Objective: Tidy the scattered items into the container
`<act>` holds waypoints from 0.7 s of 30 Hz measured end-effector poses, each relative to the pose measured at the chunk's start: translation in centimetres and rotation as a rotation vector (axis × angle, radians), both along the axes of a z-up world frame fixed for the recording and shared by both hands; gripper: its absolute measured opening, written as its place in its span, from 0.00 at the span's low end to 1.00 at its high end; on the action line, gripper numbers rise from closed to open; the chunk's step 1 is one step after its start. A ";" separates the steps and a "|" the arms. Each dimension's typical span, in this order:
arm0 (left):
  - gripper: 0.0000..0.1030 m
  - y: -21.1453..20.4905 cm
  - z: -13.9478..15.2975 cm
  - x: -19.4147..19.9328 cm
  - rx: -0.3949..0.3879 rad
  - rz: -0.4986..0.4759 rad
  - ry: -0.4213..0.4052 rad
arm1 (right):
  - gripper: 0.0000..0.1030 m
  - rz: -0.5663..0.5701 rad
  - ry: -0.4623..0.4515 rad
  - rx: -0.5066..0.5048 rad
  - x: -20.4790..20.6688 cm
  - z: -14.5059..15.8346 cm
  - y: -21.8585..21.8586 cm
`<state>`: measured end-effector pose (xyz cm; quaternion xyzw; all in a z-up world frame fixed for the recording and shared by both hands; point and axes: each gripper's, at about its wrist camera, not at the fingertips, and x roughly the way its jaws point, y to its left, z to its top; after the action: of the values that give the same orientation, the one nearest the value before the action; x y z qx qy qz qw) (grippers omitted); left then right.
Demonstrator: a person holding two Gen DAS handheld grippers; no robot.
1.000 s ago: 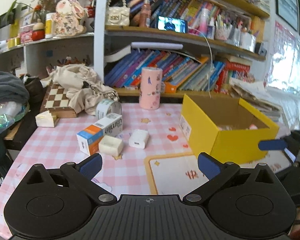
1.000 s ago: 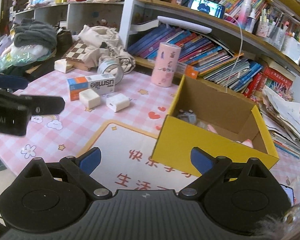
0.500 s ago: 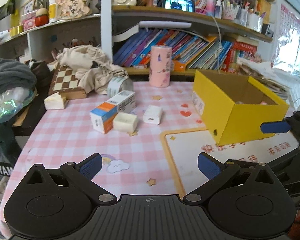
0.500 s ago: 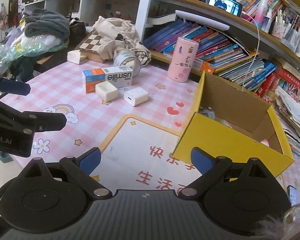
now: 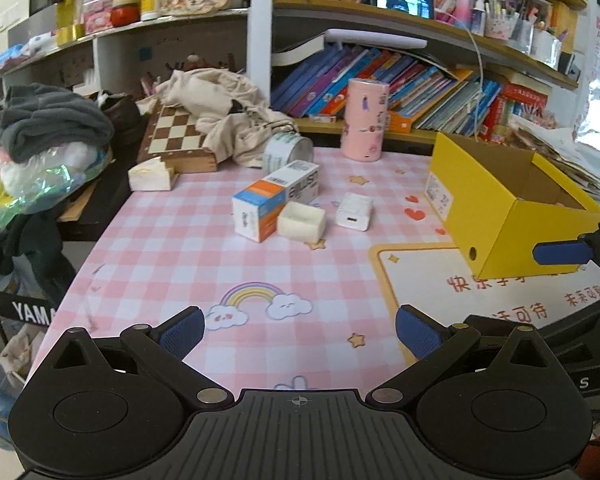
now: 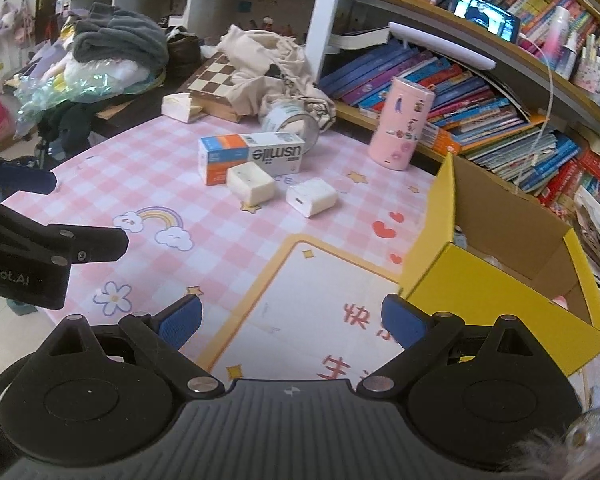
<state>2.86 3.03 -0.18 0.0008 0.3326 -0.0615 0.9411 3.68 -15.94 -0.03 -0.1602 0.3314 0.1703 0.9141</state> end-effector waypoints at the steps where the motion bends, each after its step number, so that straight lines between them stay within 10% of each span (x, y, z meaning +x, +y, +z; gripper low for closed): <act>1: 1.00 0.1 -0.1 0.0 0.002 0.007 0.002 | 0.94 0.006 0.004 -0.002 0.0 -0.1 0.2; 21: 1.00 1.1 -1.2 3.7 0.032 0.067 0.068 | 0.94 0.097 0.052 -0.005 4.7 -1.4 2.3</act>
<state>6.60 4.16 -1.41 0.0026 0.3652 -0.0245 0.9306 8.39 -13.66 -1.43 -0.1739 0.3475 0.2177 0.8953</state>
